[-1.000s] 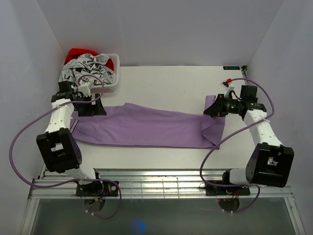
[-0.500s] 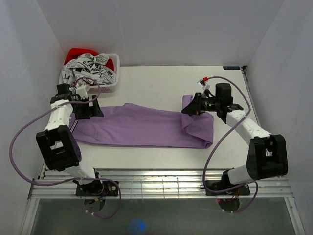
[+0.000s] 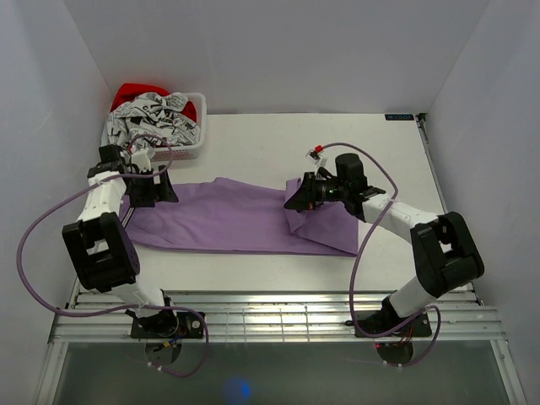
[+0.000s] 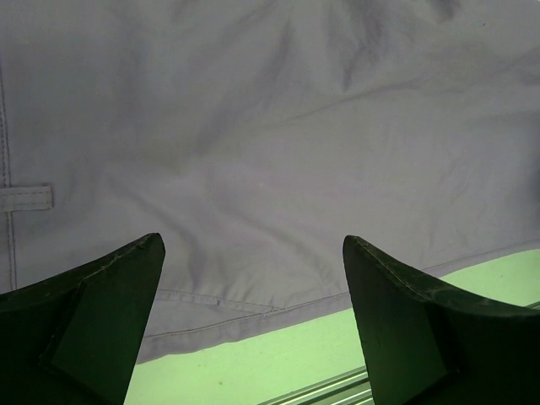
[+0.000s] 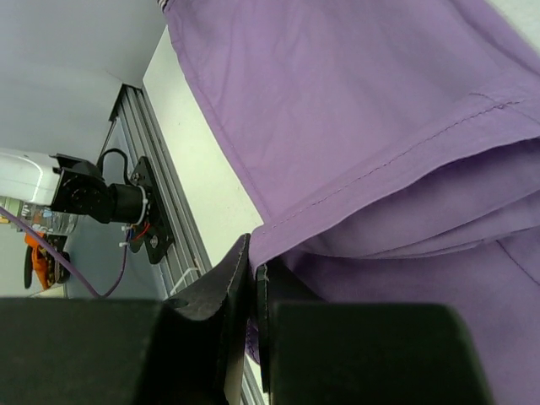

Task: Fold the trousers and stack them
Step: Fold the trousers

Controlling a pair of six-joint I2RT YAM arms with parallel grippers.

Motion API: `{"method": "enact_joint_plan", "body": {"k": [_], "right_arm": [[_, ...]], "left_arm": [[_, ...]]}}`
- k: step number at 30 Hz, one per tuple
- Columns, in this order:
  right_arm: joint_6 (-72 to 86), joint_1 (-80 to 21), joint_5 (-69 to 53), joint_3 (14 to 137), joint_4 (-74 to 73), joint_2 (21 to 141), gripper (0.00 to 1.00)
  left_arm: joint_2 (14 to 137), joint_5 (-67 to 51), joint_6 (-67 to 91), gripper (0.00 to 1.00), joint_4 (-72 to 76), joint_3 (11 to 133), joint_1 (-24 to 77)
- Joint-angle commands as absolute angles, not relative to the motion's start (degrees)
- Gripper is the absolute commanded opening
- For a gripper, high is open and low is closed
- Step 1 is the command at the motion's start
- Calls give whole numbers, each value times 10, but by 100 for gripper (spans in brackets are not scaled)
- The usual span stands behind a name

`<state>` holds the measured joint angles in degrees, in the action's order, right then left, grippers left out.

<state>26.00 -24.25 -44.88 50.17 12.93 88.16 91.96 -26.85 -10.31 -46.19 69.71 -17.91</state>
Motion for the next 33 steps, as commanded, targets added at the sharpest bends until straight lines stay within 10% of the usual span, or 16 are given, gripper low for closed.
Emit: {"method": "enact_joint_plan", "body": {"k": [1, 31, 33], "right_arm": [[276, -265, -435, 508, 189, 903, 8], [283, -327, -497, 555, 191, 998, 8], [281, -330, -492, 547, 203, 1018, 42]], "left_arm": [[929, -270, -92, 98, -454, 693, -183], [928, -295, -112, 98, -453, 681, -183], [921, -340, -120, 98, -458, 683, -184]]}}
